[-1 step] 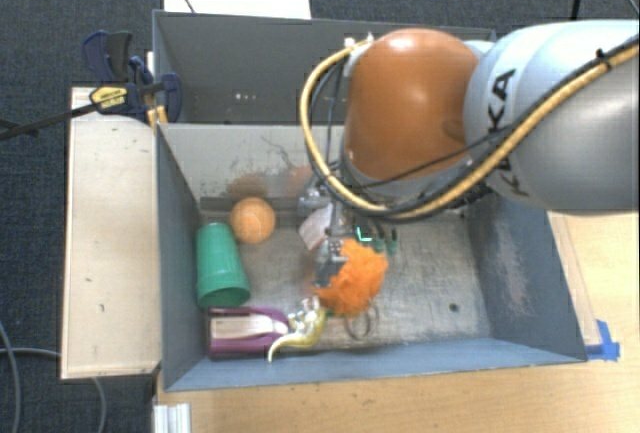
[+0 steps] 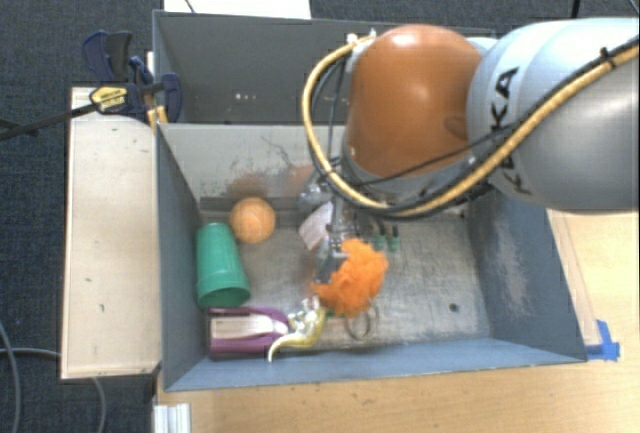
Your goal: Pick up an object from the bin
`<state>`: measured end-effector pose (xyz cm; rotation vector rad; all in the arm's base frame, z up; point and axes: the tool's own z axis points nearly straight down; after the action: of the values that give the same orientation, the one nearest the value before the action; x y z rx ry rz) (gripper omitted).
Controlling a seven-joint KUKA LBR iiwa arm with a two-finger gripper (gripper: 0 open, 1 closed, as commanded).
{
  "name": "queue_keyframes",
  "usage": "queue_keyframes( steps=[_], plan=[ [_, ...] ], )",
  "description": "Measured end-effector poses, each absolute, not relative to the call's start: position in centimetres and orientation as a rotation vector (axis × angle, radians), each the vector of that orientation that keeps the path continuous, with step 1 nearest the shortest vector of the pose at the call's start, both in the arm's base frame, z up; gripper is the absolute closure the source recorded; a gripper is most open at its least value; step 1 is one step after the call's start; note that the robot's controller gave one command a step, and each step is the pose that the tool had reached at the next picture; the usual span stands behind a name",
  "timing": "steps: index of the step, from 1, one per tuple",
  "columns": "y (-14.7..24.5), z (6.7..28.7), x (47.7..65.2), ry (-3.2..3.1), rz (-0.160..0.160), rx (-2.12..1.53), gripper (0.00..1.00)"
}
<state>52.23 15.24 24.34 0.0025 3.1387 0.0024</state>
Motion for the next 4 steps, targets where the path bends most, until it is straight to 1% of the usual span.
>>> queue_keyframes(
  steps=[1,2,3,4],
  plan=[
    [8.3,18.6,51.2,3.134,0.002,-0.11,0.0],
    [6.5,16.4,50.8,3.137,-0.001,0.163,0.0],
    [7.5,15.1,51.6,3.134,0.0,-0.171,0.0],
    [7.0,10.5,52.3,3.11,0.002,-0.384,0.0]
  ],
)
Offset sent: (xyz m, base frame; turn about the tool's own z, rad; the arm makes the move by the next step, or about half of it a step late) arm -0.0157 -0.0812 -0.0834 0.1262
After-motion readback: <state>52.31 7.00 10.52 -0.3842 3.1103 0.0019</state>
